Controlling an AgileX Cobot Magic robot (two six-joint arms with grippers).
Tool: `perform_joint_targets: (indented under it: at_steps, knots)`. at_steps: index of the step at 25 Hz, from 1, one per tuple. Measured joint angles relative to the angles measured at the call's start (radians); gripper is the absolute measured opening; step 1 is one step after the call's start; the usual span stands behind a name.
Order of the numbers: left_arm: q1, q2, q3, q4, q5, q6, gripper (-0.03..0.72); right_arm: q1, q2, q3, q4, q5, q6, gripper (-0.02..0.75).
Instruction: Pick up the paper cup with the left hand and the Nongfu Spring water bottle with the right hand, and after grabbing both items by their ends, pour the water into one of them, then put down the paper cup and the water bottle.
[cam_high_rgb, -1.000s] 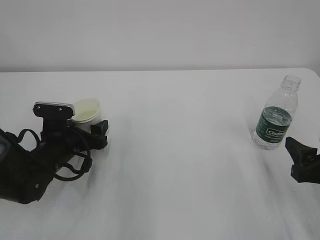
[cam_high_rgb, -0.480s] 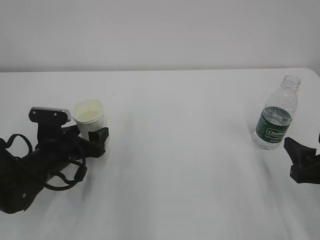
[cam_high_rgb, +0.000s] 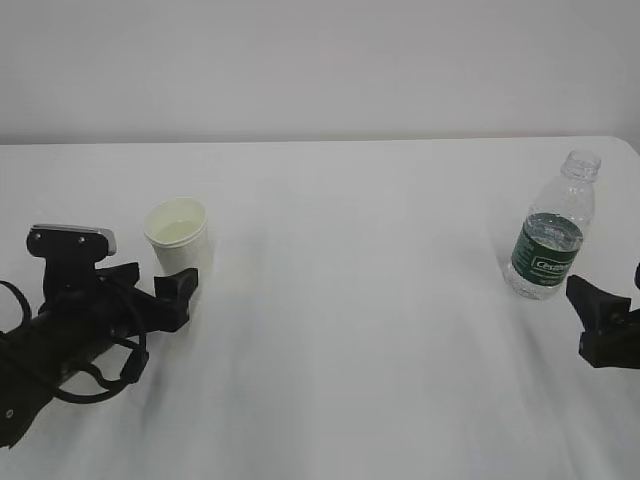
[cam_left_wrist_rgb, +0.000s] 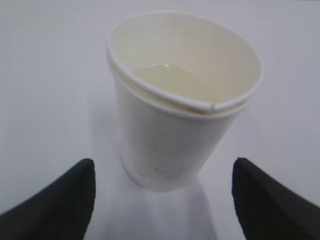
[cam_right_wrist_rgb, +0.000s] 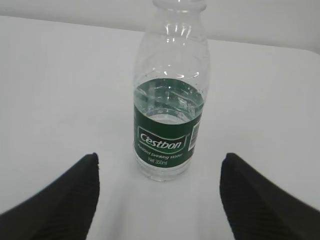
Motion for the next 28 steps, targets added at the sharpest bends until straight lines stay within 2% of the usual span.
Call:
perform_joint_targets:
  at_steps: [9,16,28]
  knots:
    - [0.000,-0.089,0.101,0.002,0.000,0.000,0.608,0.000,-0.063,0.010,-0.021,-0.002,0.002,0.573]
    - [0.000,-0.180,0.134,0.008,0.000,0.000,0.594,0.000,-0.178,0.012,-0.021,0.009,0.002,0.573]
    - [0.000,-0.330,0.136,0.014,0.000,-0.002,0.591,0.000,-0.336,-0.064,-0.021,0.248,0.002,0.573]
